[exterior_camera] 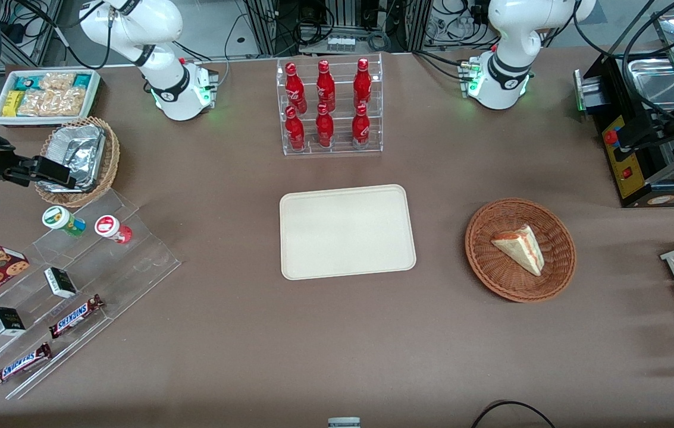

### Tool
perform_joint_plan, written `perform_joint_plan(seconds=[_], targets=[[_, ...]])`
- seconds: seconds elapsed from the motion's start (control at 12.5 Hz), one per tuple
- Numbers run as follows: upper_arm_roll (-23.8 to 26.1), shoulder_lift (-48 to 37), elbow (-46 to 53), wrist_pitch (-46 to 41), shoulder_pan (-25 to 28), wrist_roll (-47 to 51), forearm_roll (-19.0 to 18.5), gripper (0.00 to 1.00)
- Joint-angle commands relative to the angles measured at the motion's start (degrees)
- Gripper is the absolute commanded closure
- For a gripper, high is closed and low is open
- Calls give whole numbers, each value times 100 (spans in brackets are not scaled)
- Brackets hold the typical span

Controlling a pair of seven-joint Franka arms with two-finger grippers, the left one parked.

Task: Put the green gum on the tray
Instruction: 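Move the right gripper down toward the green gum bottle on the acrylic display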

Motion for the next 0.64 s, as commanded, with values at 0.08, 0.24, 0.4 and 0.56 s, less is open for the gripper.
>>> perform_joint_plan(seconds=[0.08, 0.24, 0.4, 0.56], targets=[[46, 94, 150, 6, -67, -31, -143, 0], [28, 42, -147, 58, -76, -110, -161, 0], [20, -3, -481, 356, -85, -302, -344, 0], [-68, -20, -815, 733, -207, -758, -372, 0]])
